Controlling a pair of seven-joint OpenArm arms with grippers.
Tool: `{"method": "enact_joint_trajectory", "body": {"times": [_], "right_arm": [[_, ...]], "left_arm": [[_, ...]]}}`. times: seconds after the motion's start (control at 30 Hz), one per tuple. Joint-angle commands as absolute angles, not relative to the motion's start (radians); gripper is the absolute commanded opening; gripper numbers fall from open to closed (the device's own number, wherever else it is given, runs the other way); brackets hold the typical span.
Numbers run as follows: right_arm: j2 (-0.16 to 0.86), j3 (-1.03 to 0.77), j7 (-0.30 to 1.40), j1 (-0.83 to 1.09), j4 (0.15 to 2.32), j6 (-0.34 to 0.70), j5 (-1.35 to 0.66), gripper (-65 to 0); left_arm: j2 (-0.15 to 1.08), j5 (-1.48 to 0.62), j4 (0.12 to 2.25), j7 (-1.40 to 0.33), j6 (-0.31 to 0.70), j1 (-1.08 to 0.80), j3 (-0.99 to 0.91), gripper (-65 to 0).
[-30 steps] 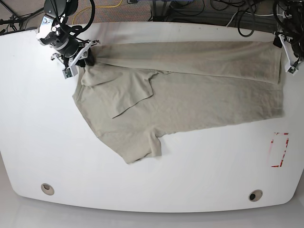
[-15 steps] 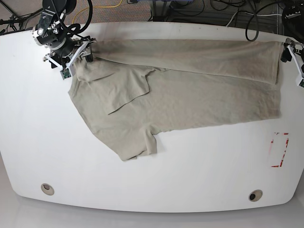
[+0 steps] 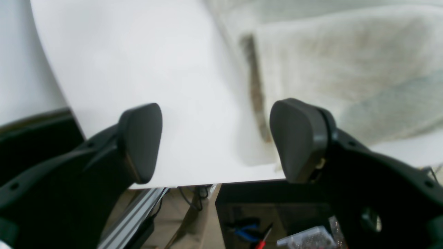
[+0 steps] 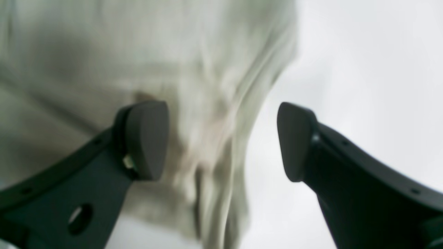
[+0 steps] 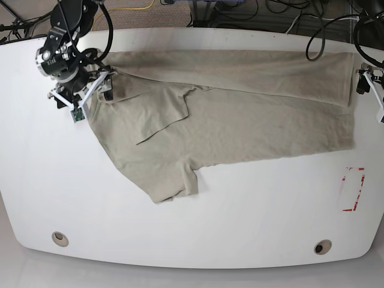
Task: Fold the T-shirt properly
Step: 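Release the right gripper and move it along the shirt side toward the sleeve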
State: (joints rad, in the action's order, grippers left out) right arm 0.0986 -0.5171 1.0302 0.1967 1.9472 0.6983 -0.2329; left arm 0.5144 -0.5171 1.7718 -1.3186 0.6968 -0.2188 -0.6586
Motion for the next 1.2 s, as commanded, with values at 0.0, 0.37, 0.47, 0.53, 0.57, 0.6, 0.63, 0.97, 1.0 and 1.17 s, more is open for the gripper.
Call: {"method": "enact_joint_trajectory", "body": {"times": [0.0,0.37,0.47,0.53,0.57,0.6,0.63,0.97,1.0,1.17], "right_arm": [[0.114,-0.515,1.012,0.128,1.925,0.698,-0.245,-18.4],[0.186,-0.407,0.981,-0.162,1.623,0.698,-0.245,-18.4],[0.193,-0.398,0.935,-0.22,1.54,0.698,-0.245,-18.4],[0.2,-0.38,0.909,-0.262,1.471,0.698,-0.245,-18.4],[0.2,-0.364,0.897,-0.291,1.429,0.698,-0.245,-18.4],[0.202,-0.355,0.888,-0.306,1.399,0.698,-0.245,-18.4],[0.208,-0.346,0.875,-0.325,1.366,0.698,-0.245,-18.4],[0.265,-0.245,0.638,-0.45,1.007,0.664,-0.245,-18.4],[0.271,-0.229,0.608,-0.458,0.969,0.662,-0.245,-18.4],[0.286,-0.168,0.509,-0.503,0.826,0.651,-0.245,-18.4]], "left_arm": [[0.499,-0.498,1.788,-1.302,0.698,-0.196,-0.671,-17.2],[0.387,-0.217,1.788,-1.293,0.698,-0.05,-0.668,-20.6],[0.348,-0.139,1.788,-1.27,0.698,-0.001,-0.664,-22.5],[0.321,-0.093,1.788,-1.259,0.698,0.028,-0.664,-22.4],[0.312,-0.071,1.788,-1.257,0.698,0.041,-0.664,-22.5],[0.308,-0.061,1.788,-1.257,0.698,0.047,-0.662,-22.5],[0.303,-0.051,1.788,-1.257,0.698,0.051,-0.662,-22.5],[0.302,-0.039,1.794,-1.259,0.698,0.091,-0.668,-22.6],[0.303,-0.039,1.794,-1.257,0.698,0.091,-0.67,-22.6],[0.306,-0.039,1.794,-1.257,0.698,0.091,-0.67,-22.8]]}}
